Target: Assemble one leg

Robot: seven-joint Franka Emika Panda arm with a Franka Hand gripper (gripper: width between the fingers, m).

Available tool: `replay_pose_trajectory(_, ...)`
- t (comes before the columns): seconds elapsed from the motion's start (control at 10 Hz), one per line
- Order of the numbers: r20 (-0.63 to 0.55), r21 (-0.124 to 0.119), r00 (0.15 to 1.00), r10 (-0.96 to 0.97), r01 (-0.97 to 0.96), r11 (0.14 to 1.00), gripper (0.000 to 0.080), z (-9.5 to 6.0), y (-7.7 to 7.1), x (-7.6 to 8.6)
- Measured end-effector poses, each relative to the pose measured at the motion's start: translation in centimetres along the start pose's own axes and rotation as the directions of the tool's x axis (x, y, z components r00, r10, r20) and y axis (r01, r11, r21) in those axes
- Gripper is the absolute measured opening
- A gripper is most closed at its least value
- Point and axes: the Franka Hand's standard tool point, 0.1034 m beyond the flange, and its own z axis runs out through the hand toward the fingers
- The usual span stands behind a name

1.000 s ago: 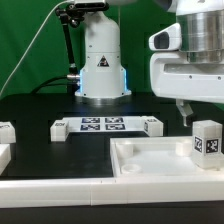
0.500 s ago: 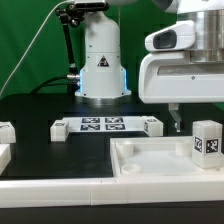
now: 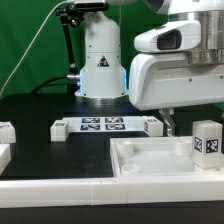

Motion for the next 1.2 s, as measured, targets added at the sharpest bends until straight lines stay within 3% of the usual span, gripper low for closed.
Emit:
replay_pose_trajectory(0.1,0.0,0.0,1.0,-0.001,0.001,1.0,0.0559,0.0,0.0,0.0)
replay_pose_trajectory(0.2,0.0,0.0,1.0,0.0,0.0,1.0,0.0559,0.0,0.0,0.0)
replay_pose_trajectory(0.3,0.0,0.0,1.0,0.0,0.0,1.0,0.0365,0.0,0.0,0.0)
replay_pose_trajectory(0.4,0.0,0.0,1.0,0.002,-0.002,1.0,0.0293,0.0,0.0,0.0)
replay_pose_trajectory(0.6,0.001,0.008,0.997,0.082,-0.083,0.997,0.0293,0.1,-0.2,-0.1)
replay_pose_trajectory(0.9,0.002,0.037,0.906,0.424,-0.424,0.905,0.0293,0.2,-1.0,0.1)
replay_pose_trajectory(1.2,0.027,0.062,0.616,0.788,-0.787,0.613,0.0294,0.4,-0.9,0.3)
